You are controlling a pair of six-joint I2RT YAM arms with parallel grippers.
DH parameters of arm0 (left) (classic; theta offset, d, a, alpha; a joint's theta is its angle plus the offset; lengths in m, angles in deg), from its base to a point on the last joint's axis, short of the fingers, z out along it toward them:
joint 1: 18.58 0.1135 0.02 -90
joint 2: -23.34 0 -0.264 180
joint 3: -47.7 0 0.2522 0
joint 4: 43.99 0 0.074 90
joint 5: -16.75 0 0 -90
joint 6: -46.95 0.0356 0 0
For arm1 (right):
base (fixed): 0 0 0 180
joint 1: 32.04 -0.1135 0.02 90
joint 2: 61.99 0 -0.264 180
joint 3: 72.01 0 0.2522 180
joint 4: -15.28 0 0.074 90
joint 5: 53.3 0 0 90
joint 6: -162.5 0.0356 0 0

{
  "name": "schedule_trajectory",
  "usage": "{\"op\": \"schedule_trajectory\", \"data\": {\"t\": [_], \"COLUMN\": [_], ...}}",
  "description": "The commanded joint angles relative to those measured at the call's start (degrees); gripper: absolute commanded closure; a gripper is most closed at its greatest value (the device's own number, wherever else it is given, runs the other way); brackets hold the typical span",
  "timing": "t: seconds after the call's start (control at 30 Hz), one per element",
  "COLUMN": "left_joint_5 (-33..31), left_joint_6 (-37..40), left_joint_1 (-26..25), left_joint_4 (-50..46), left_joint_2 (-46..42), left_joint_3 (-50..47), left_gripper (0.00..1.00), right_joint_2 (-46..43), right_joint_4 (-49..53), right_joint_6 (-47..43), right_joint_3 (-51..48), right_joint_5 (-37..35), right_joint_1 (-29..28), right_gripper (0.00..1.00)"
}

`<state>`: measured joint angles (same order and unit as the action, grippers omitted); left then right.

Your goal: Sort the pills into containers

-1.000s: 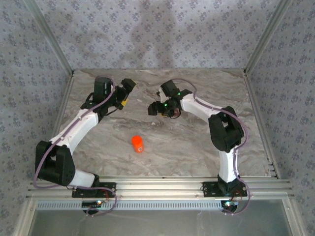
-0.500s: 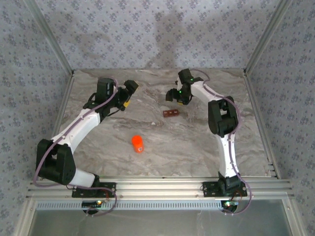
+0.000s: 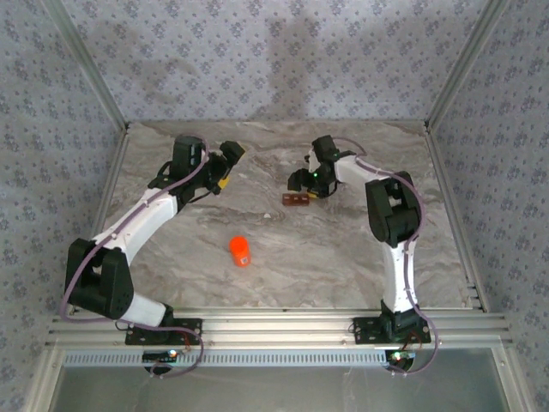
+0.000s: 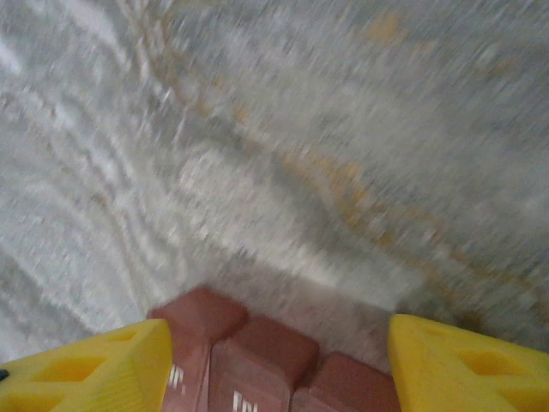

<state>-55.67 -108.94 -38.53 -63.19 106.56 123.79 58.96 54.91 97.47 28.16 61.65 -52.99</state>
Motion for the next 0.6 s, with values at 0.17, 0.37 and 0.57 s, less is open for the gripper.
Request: {"op": "schedule_trajectory", "data": {"t": [0.17, 0.37, 0.57], "left_joint_5": [1.09, 1.57, 0.90], "left_joint_6": [1.37, 1.65, 1.72], "left_joint_1": [-0.05, 0.08, 0.39], "left_joint_4": [-0.37, -0.37, -0.02], "left_joint_2": [0.19, 0.78, 1.73], "left_joint_3": [1.89, 1.88, 1.64], "left_gripper": [0.00, 0.00, 0.00], "right_joint_2": [-10.00, -13.21, -6.01], "right_joint_4": [-4.79, 1.84, 15.74], "right_joint_6": [4.93, 1.79, -2.43], "right_joint_3": [-11.24, -9.24, 6.18], "right_joint_5": [3.70, -14.20, -27.06], "right_joint_1": [-8.53, -11.79, -14.82], "right_gripper": [0.31, 0.29, 0.26]}}
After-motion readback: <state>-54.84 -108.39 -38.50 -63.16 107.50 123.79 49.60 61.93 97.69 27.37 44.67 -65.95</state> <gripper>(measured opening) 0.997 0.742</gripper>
